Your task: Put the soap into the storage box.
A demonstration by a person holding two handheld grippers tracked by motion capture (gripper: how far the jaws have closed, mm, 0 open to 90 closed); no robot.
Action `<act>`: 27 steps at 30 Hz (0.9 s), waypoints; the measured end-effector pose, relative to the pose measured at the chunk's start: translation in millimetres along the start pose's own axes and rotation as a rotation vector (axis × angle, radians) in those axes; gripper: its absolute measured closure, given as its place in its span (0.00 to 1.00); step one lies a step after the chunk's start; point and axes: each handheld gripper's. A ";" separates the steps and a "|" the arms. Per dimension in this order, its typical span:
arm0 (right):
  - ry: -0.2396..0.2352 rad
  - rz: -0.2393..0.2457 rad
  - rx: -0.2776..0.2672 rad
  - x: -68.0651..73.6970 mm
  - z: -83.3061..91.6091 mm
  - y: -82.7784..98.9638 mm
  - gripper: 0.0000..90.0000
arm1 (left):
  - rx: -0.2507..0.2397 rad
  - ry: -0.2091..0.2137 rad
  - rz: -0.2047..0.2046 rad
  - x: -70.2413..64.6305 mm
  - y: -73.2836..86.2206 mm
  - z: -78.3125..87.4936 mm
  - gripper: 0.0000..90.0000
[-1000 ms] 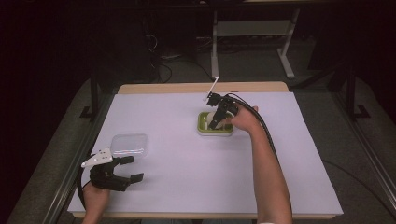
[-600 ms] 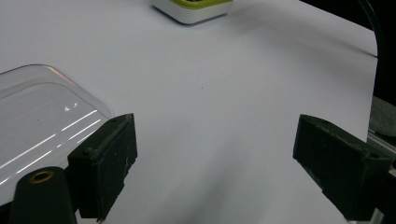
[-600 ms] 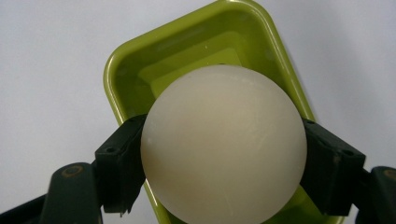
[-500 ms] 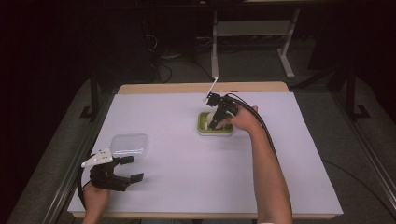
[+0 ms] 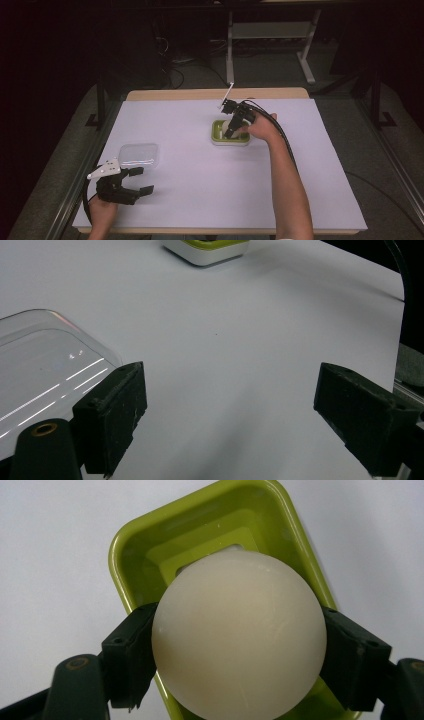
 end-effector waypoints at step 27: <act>-0.030 0.011 -0.085 16.5 29.1 14.0 0.25 | 0.008 0.000 -0.004 -2.1 -1.0 -1.1 0.14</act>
Point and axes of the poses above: each handheld gripper's, and its own axes: z roughly backward along the jaws, y roughly out of its underside, x roughly to its left, and after that the axes turned 10 degrees about -y, right-handed
